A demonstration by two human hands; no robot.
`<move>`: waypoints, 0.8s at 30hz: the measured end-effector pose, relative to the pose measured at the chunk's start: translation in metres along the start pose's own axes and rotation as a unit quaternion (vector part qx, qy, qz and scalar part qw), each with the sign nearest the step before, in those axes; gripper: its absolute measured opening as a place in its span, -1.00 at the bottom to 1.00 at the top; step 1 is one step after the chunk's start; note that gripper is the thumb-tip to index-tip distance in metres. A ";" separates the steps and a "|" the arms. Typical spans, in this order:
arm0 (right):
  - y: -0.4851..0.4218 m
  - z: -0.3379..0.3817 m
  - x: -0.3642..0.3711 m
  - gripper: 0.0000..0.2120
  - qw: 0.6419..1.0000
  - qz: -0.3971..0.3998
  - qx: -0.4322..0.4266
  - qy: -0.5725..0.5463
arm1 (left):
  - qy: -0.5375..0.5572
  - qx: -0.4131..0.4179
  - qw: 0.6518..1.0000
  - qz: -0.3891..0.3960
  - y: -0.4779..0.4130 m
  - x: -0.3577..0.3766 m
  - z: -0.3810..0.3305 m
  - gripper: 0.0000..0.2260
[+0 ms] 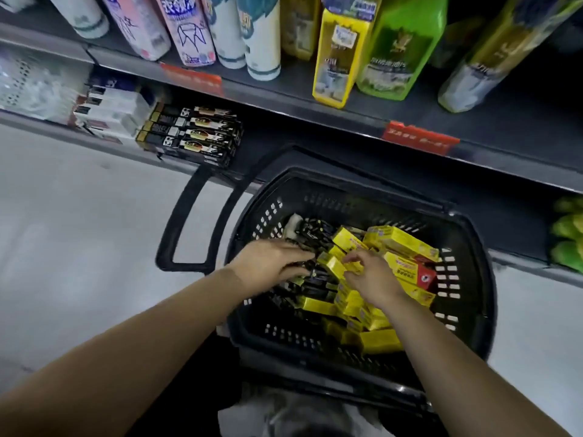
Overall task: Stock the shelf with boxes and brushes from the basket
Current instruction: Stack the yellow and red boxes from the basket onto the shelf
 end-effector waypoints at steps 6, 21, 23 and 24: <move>-0.054 -0.048 0.077 -0.45 0.987 0.011 -0.097 0.127 | 0.011 -0.019 0.999 0.035 -0.021 0.097 0.050 -0.75; -0.040 -0.026 -0.002 -0.74 0.924 -0.165 -0.091 -0.332 | 0.250 -0.265 0.931 0.032 -0.021 0.146 0.034 -0.34; -0.035 -0.025 -0.004 -0.82 0.911 -0.150 -0.080 -0.376 | 0.309 -0.299 0.903 -0.020 -0.024 0.143 0.025 -0.52; -0.034 -0.028 -0.003 -0.90 0.907 -0.132 -0.076 -0.392 | 0.345 -0.326 0.880 -0.030 -0.022 0.144 0.023 -0.58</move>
Point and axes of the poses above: each hand's wrist, its own y-axis away from the middle knuckle, its own x-axis out of the palm, z = x × y, the point moved 7 cm from there along -y, towards the middle knuckle, and after that the axes turned 12 degrees about -z, right-handed, at the moved point
